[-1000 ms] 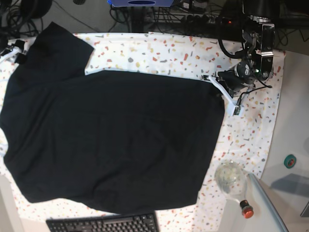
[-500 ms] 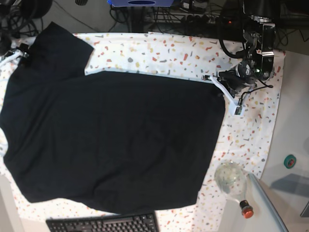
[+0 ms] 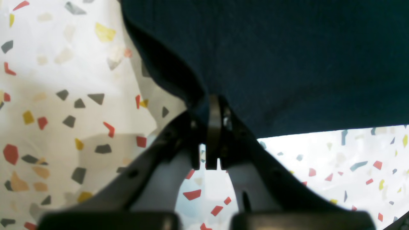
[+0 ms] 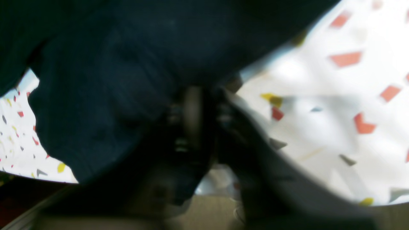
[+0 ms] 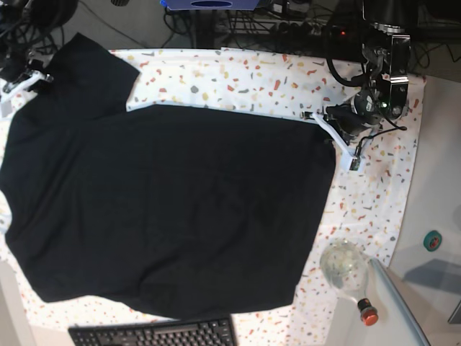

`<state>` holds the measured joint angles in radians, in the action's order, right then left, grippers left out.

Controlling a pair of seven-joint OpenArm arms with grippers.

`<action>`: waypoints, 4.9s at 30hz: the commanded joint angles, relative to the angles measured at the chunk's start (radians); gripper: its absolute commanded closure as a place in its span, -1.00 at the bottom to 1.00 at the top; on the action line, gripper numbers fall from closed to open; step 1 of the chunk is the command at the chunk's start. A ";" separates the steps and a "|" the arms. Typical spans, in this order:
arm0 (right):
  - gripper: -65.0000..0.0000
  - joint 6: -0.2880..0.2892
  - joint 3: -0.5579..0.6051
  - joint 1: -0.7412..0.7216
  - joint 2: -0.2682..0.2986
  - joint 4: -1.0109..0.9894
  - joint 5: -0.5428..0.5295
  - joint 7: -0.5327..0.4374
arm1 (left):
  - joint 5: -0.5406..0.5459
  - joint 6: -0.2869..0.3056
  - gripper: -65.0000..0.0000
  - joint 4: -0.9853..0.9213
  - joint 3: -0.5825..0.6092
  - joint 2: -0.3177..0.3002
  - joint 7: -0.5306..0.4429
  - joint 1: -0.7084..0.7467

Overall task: Layout the t-shirt on the table in an organized manner, then fold the t-shirt properly
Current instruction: 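Hold the shirt edges and pull them taut with both grippers, then drag the shirt edge with the left gripper toward the right gripper, then release the shirt and raise both grippers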

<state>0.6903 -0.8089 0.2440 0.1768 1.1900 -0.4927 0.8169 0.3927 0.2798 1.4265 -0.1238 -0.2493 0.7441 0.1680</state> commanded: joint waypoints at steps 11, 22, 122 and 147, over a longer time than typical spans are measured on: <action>1.00 0.008 -0.086 0.116 -0.047 0.225 0.007 0.019 | 0.010 0.002 1.00 0.079 -0.116 0.003 -0.022 0.075; 1.00 0.008 -0.048 0.182 -0.144 0.477 0.007 0.141 | 0.005 0.002 1.00 0.233 -0.248 0.077 -0.019 0.221; -0.09 -0.386 0.101 -0.005 -0.225 0.382 0.002 -0.046 | 0.007 0.279 -1.00 -0.069 -0.534 0.129 -0.151 -0.026; 0.64 -0.386 0.101 -0.051 -0.227 0.173 0.002 -0.055 | 0.010 0.279 -1.00 -0.068 -0.558 0.090 -0.151 0.017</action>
<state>0.3035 -0.7094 0.1909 -0.0502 1.3544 -0.4896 0.7448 0.3897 0.5514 1.3418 -0.6754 -0.1417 0.6136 0.1886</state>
